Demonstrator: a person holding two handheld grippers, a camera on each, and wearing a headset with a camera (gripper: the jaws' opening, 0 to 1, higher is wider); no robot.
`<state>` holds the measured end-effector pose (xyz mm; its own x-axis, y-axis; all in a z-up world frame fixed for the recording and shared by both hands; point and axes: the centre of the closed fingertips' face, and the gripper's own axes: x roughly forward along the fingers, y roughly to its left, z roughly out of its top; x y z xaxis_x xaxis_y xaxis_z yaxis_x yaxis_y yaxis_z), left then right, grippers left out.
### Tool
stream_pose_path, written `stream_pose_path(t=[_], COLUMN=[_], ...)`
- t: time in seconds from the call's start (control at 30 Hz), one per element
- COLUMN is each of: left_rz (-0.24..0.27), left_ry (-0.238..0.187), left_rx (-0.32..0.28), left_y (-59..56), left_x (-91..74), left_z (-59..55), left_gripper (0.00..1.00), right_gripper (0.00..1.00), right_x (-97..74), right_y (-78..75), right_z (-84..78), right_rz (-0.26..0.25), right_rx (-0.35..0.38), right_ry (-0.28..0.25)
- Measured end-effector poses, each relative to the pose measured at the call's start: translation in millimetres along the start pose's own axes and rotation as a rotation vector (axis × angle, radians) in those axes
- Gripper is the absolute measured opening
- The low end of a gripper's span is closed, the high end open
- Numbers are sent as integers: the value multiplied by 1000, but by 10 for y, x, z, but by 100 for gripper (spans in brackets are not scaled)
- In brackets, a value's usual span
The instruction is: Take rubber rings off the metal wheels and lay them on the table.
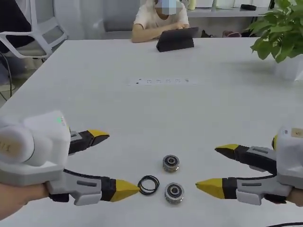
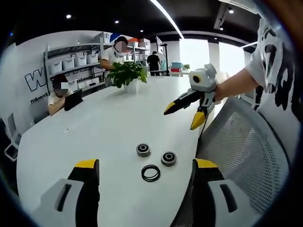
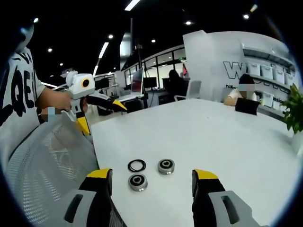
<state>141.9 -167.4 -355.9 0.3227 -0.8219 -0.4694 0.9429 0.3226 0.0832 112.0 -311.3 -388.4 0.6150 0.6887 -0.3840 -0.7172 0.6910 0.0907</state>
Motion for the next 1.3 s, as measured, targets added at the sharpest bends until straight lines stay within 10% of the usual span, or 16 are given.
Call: stream_pose_path(t=[1.3], left_rz=[41], left_ry=[24], left_rx=[-14], left_y=[31], left_x=[-95], left_z=[-105], left_gripper=[78], right_gripper=[72], right_x=[-218], right_y=[-32], right_z=[-154], right_rz=[-23], right_rx=[-50], right_ry=[34])
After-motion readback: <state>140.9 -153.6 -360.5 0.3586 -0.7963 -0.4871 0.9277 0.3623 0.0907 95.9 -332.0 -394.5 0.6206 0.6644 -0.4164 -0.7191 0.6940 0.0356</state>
